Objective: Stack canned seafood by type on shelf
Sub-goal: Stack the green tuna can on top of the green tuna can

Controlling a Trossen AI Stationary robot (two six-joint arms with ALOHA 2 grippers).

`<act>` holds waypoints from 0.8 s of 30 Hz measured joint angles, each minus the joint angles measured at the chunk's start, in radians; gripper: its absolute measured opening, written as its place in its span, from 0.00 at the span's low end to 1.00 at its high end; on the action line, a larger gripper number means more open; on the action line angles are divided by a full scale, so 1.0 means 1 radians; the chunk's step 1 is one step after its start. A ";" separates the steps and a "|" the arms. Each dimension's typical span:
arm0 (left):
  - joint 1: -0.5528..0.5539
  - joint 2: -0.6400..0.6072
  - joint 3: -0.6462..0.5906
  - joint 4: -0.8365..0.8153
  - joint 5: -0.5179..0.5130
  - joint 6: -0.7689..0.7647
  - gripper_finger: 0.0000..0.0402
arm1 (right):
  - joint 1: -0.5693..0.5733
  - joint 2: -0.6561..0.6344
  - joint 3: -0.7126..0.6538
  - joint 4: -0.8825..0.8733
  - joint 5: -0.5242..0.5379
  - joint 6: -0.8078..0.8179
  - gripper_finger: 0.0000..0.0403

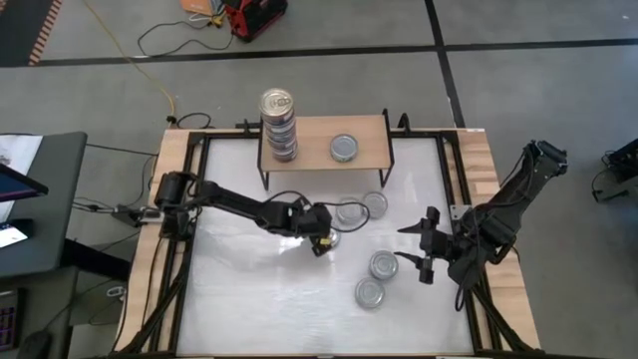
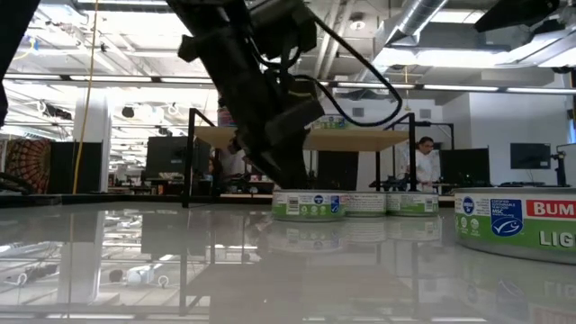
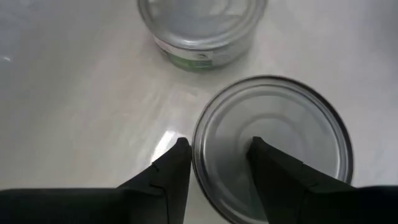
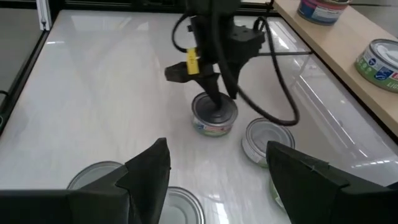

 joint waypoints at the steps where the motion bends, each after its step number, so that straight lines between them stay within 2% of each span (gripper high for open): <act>1: -0.013 -0.005 0.000 -0.013 -0.008 -0.006 0.38 | -0.001 0.000 0.000 0.001 0.001 0.000 0.72; 10: -0.150 -0.054 -0.002 -0.179 -0.032 -0.163 0.38 | -0.001 0.000 0.000 0.024 0.002 -0.001 0.72; 15: -0.223 -0.088 -0.002 -0.210 -0.087 -0.232 0.38 | -0.010 0.000 0.000 0.064 0.002 -0.024 0.72; 20: -0.239 -0.151 -0.002 -0.225 -0.149 -0.250 0.38 | -0.017 0.000 0.000 0.169 0.002 -0.112 0.72; 24: -0.200 -0.179 -0.002 -0.240 -0.163 -0.268 0.36 | -0.017 0.000 0.000 0.229 0.001 -0.176 0.72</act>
